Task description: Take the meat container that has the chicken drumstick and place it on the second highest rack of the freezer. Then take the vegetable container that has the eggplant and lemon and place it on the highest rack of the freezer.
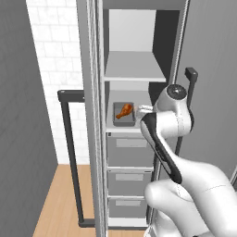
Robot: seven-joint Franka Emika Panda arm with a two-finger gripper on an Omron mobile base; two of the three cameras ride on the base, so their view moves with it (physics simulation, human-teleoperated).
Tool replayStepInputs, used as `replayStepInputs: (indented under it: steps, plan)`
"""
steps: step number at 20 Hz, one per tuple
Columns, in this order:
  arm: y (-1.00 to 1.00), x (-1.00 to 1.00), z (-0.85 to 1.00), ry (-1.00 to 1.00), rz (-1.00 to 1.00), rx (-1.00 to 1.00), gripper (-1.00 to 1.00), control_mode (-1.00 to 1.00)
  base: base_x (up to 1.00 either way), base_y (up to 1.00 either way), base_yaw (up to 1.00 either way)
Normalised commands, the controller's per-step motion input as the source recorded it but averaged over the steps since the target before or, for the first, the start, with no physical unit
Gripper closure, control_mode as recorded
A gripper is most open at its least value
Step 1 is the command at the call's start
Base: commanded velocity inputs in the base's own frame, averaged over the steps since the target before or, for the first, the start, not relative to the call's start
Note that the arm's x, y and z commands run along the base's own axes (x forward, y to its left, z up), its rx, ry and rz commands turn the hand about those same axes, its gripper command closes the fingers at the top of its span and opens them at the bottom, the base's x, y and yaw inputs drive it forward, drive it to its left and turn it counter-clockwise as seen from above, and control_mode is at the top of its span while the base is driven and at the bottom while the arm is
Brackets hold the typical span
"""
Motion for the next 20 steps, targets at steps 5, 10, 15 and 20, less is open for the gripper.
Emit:
replayStepInputs:
  steps: [5,10,15,20]
  plan:
    - [0.00,-1.00,0.60,0.27,-0.06,0.03,-1.00,-1.00,0.00,0.00,0.00]
    - [0.00,-1.00,0.09,0.21,-0.08,0.03,-1.00,-1.00,0.00,0.00,0.00]
    - [-0.13,-1.00,-0.02,0.02,0.00,0.00,-1.00,-1.00,0.00,0.00,0.00]
    - [-0.32,-1.00,-0.34,-0.06,0.00,0.00,-1.00,-1.00,0.00,0.00,0.00]
